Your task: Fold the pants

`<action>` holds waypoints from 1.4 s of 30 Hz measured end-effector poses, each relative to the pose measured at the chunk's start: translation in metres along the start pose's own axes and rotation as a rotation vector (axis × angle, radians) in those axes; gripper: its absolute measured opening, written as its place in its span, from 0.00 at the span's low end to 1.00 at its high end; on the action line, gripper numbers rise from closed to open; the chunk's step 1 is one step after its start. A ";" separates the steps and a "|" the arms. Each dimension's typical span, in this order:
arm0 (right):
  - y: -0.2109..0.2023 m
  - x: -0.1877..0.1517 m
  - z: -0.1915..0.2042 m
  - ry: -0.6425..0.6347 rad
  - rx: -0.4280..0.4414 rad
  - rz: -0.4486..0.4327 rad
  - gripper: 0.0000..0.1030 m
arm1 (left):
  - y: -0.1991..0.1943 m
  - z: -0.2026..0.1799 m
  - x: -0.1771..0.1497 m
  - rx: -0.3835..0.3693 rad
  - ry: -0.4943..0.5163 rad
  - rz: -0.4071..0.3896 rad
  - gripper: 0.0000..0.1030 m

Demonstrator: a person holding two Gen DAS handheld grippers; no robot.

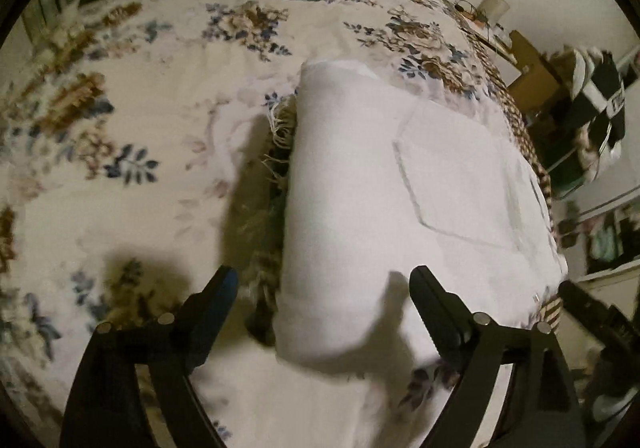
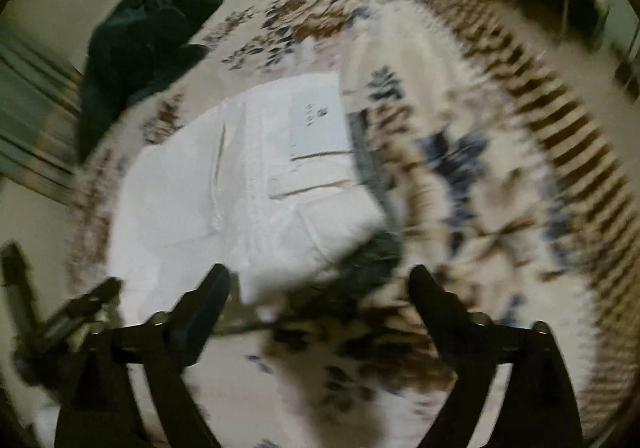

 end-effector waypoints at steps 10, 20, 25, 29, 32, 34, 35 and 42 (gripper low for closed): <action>-0.148 -0.006 0.012 -0.190 -0.169 -0.152 1.00 | -0.128 -0.064 -0.003 0.135 0.109 -0.154 0.85; -0.335 -0.025 0.029 -0.244 -0.113 -0.322 1.00 | -0.277 -0.117 -0.026 0.142 0.146 -0.309 0.85; -0.427 -0.045 0.033 -0.287 -0.079 -0.402 1.00 | -0.341 -0.135 -0.049 0.132 0.134 -0.374 0.85; -0.490 -0.065 0.033 -0.312 -0.046 -0.446 1.00 | -0.384 -0.146 -0.070 0.155 0.130 -0.425 0.85; -0.532 -0.081 0.031 -0.319 -0.019 -0.469 1.00 | -0.409 -0.150 -0.083 0.175 0.118 -0.450 0.85; -0.552 -0.089 0.029 -0.328 -0.005 -0.481 1.00 | -0.423 -0.154 -0.092 0.184 0.117 -0.468 0.85; -0.560 -0.094 0.029 -0.331 0.001 -0.485 1.00 | -0.430 -0.156 -0.096 0.192 0.117 -0.480 0.85; -0.603 -0.112 0.023 -0.341 0.016 -0.501 1.00 | -0.457 -0.165 -0.110 0.201 0.124 -0.526 0.99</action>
Point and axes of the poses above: each gripper's, at about its wrist camera, not at the fingertips, and y roughly the way its jaws point, z to its left, x to its top, the point moved 8 cm from there along y, roughly the way its jaws point, and after that the axes turned 8 degrees about -z, right-handed, at the moved point
